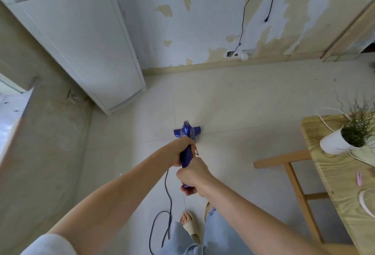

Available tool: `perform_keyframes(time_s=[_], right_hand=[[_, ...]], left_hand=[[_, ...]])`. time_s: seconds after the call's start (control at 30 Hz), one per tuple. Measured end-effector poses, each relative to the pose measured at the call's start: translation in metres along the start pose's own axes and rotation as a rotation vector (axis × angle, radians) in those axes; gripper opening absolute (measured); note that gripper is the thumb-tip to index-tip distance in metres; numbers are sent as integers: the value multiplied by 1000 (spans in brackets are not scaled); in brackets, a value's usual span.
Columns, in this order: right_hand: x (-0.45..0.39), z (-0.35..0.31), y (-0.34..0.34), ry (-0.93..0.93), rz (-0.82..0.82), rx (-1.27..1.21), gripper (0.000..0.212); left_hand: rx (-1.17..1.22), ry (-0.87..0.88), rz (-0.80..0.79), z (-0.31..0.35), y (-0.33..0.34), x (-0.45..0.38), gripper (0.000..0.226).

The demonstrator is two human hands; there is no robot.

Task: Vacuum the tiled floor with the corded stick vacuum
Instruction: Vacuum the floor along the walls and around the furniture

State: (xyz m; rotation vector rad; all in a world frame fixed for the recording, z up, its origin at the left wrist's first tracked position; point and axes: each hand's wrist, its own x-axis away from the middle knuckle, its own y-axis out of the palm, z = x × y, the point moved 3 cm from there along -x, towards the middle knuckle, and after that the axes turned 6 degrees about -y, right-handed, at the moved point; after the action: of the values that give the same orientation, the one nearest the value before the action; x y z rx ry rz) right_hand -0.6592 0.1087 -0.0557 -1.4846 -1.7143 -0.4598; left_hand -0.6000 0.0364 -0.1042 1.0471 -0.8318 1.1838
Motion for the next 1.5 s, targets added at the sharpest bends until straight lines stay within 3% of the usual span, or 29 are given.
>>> perform_keyframes(time_s=[0.13,0.27,0.87,1.07,1.33,1.5], right_hand=[[-15,-2,-1,46,13,-325,27],[-37,-15,-8,27,22,-403,29],[-264,-123,-170,-4,-37,-105,26],[-321,-160,-191,-15,-91,-77,24],[-347,-175,-222,-42,-55,46,32],[-319,-163,-236,-29,-31,131,23]], left_hand=[[-117,-44,8,17,9,-7,29],[-192,-38,39,43,13,-17,28],[-47,8,167,269,90,-168,14],[-32,33,212,327,89,-208,16],[-15,35,179,357,105,-229,18],[-58,12,137,338,123,-225,21]])
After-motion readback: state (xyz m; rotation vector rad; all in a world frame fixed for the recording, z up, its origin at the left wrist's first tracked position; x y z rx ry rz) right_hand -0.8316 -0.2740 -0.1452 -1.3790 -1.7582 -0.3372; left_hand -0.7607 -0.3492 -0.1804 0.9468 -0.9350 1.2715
